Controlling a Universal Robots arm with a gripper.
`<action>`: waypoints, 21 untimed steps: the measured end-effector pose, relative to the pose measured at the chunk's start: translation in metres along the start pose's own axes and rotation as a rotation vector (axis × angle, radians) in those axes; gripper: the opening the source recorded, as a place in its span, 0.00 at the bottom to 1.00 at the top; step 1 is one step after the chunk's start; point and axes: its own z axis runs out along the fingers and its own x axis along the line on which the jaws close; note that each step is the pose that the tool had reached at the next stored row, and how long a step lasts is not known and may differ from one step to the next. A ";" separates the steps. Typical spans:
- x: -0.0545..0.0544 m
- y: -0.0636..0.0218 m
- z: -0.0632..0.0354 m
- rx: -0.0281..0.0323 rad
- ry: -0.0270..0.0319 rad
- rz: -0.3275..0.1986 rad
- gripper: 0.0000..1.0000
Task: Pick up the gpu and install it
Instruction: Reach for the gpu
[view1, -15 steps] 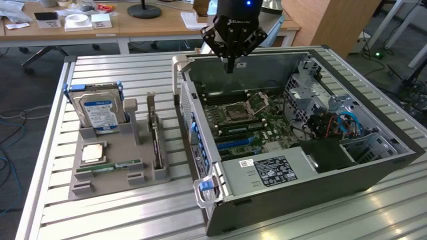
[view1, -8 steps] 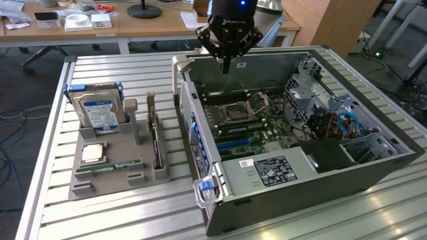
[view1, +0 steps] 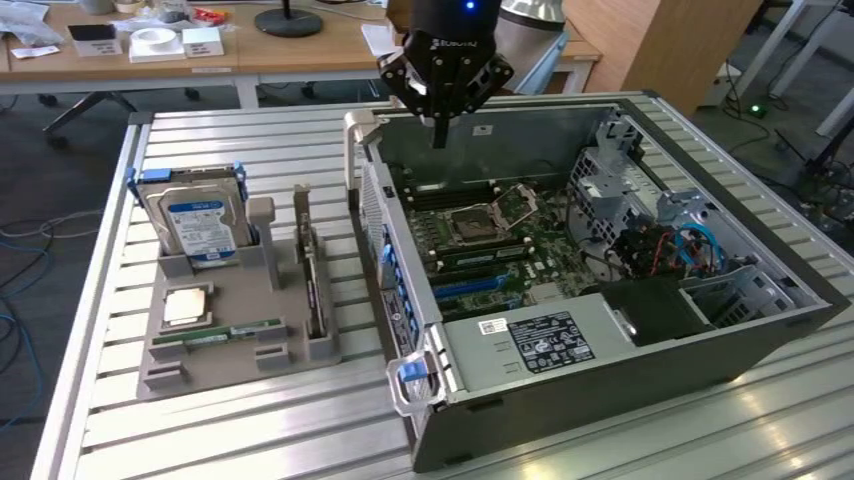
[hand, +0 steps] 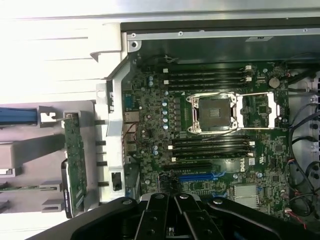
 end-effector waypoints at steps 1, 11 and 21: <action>0.001 -0.0001 0.0000 -0.0001 -0.0001 0.000 0.11; 0.013 -0.0010 -0.0004 0.0000 0.0000 0.000 0.11; 0.026 -0.0019 -0.0007 0.0000 0.0000 0.000 0.11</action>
